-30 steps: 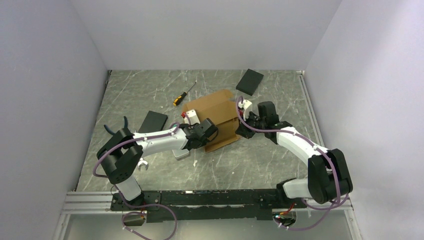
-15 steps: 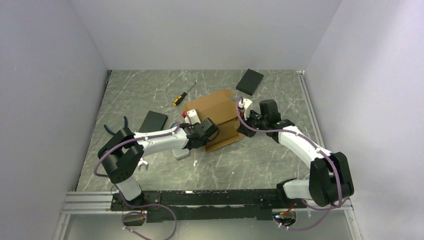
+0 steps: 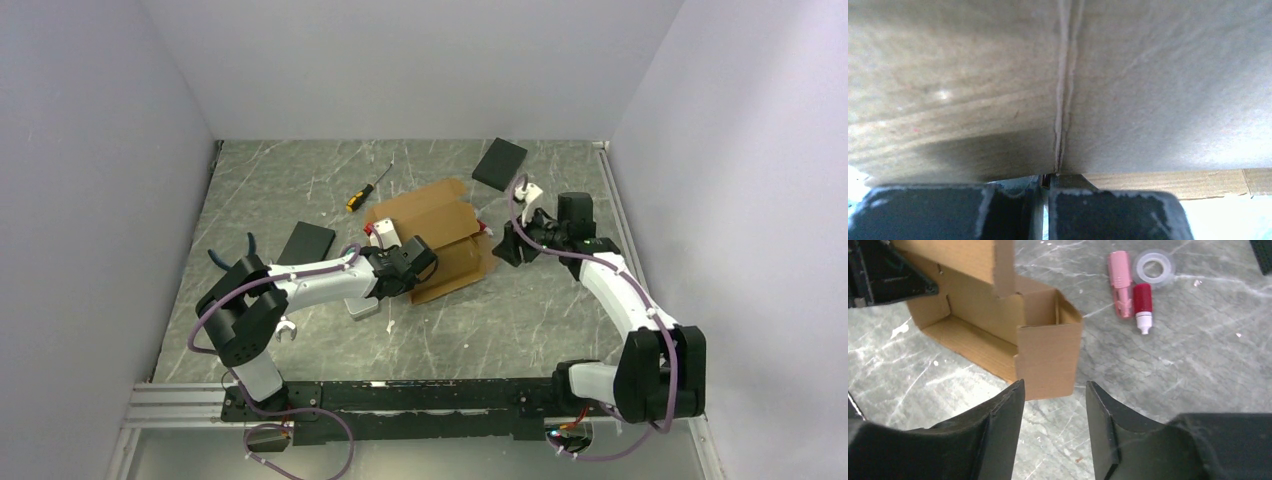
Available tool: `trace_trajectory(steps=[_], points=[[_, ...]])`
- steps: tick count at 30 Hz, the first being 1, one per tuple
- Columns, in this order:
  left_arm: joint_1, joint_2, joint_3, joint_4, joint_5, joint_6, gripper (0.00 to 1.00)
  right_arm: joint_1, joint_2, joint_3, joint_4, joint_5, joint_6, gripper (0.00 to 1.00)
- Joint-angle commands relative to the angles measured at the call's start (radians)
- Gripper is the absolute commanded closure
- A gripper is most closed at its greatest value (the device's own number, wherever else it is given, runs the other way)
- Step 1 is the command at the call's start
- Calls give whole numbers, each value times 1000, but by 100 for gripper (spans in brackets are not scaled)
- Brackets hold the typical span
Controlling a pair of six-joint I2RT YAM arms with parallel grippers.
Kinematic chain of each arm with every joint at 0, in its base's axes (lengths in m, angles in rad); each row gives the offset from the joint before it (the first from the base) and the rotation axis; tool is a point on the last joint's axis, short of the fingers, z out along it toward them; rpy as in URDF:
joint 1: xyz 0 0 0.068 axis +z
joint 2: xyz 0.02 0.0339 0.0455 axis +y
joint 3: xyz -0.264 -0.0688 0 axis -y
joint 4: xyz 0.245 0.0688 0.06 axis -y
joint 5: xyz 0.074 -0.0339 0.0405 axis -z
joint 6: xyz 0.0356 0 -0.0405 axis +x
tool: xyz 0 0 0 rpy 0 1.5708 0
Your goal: Fold the paper box
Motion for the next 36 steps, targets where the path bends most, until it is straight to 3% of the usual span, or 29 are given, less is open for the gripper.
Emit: trace_trajectory(steps=[1,4,10,21,36], points=[[-2,32,-8,-28,15,-8,100,-50,48,21,49,-66,86,39],[-1,24,-18,-24,14,-7,100,-71,104,20,65,-103,116,26],[-2,12,-25,-18,17,2,100,-123,259,66,38,-287,72,18],[-2,-9,-54,19,27,28,100,-165,348,130,45,-459,0,18],[-2,3,-45,14,31,22,100,-144,466,239,-201,-582,-203,27]])
